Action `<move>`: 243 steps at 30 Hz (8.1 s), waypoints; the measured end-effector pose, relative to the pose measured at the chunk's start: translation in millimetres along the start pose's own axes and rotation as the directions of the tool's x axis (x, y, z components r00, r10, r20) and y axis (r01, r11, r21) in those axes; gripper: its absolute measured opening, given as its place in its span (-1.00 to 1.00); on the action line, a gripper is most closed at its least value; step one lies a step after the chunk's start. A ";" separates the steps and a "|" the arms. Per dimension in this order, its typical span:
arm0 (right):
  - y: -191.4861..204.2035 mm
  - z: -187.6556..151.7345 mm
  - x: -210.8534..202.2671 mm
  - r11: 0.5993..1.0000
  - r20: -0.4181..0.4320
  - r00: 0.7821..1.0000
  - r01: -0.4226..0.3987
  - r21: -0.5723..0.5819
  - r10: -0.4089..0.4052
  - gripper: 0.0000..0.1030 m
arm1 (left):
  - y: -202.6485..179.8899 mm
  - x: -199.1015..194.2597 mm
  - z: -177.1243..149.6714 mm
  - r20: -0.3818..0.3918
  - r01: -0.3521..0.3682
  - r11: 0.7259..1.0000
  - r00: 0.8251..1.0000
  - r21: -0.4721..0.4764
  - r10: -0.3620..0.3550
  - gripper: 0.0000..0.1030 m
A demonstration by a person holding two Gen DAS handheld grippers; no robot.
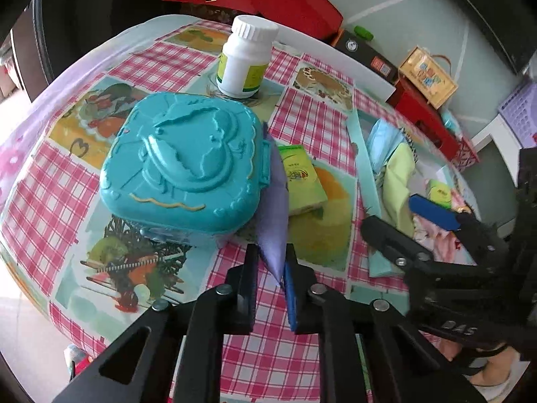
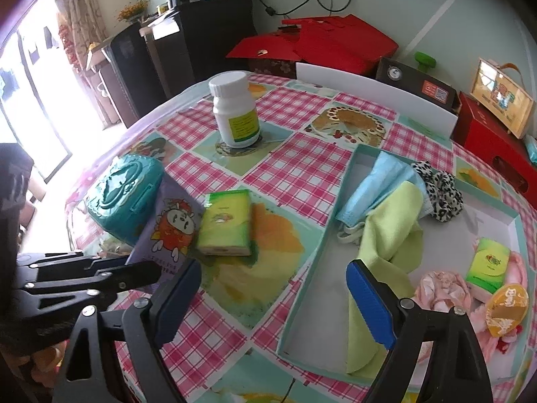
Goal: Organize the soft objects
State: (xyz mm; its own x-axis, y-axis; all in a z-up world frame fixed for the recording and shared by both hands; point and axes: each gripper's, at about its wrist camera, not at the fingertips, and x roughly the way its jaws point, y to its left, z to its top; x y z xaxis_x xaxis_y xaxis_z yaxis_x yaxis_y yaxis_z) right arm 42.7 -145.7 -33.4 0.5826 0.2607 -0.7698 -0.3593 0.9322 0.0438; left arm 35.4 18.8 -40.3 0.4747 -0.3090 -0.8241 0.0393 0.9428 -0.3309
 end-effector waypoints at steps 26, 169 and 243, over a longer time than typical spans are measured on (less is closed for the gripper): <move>27.4 14.5 25.0 0.998 -0.012 1.000 -0.008 -0.063 0.008 0.53 | 5.6 -74.2 44.3 0.292 0.023 1.000 0.956 -0.010 -0.019 -0.79; -69.9 -90.1 -79.6 0.867 -0.137 0.927 0.375 0.327 -0.350 1.00 | -86.5 -29.1 -4.1 0.171 -0.186 0.950 0.974 0.250 0.145 0.87; -65.0 -109.6 -87.8 0.810 -0.128 0.891 0.450 0.376 -0.436 1.00 | -70.9 -19.0 -40.7 0.162 -0.390 0.882 0.920 0.265 0.358 0.86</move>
State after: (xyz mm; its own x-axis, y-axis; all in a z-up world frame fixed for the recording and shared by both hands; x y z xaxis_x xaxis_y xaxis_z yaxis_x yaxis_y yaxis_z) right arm -64.9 -256.7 -38.5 0.5824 -0.2058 -0.7864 0.2451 0.9669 -0.0715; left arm -12.1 -47.3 -19.9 0.5934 0.0732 -0.8016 0.0828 0.9850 0.1512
